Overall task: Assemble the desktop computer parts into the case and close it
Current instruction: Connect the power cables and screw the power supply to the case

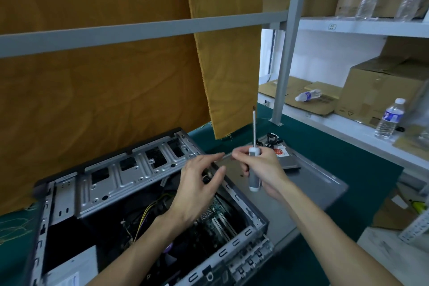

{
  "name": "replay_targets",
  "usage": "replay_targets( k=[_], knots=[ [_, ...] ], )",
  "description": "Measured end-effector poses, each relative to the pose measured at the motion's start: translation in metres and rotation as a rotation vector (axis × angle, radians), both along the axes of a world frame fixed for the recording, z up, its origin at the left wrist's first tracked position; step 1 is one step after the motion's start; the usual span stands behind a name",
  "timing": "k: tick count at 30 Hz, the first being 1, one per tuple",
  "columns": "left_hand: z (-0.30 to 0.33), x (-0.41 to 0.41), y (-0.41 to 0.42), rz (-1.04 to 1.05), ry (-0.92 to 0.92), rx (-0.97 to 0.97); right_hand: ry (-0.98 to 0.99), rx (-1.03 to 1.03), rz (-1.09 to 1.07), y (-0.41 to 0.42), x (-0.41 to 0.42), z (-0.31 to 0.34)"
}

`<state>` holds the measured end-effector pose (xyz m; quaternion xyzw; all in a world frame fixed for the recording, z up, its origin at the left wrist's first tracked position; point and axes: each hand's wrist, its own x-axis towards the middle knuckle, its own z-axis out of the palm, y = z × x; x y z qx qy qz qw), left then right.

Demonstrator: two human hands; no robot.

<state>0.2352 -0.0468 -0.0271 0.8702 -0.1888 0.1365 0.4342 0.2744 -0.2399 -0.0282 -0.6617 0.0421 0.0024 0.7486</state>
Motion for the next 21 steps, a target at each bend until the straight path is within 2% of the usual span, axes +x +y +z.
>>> replay_targets(
  k=[3, 6, 9, 12, 15, 18, 21],
  knots=[
    [0.026, -0.014, -0.009, -0.038, -0.025, -0.321, -0.019, 0.150, 0.111, 0.009, -0.034, 0.041],
    [0.049, -0.035, -0.014, -0.116, -0.055, -0.517, -0.021, 0.200, 0.189, 0.015, -0.072, 0.068],
    [0.056, -0.061, -0.010, -0.142, -0.103, -0.550, -0.024, 0.223, 0.179, 0.027, -0.109, 0.078],
    [0.052, -0.091, 0.004, -0.102, -0.131, -0.458, 0.008, 0.172, 0.137, 0.041, -0.146, 0.074],
    [0.041, -0.126, 0.027, -0.066, -0.117, -0.420, 0.082, 0.304, 0.271, 0.053, -0.184, 0.065],
    [0.031, -0.166, 0.050, -0.064, -0.031, -0.553, 0.103, 0.230, 0.330, 0.066, -0.223, 0.051],
    [0.024, -0.208, 0.073, -0.060, 0.181, -0.837, 0.125, 0.136, 0.350, 0.083, -0.266, 0.036]
  ],
)
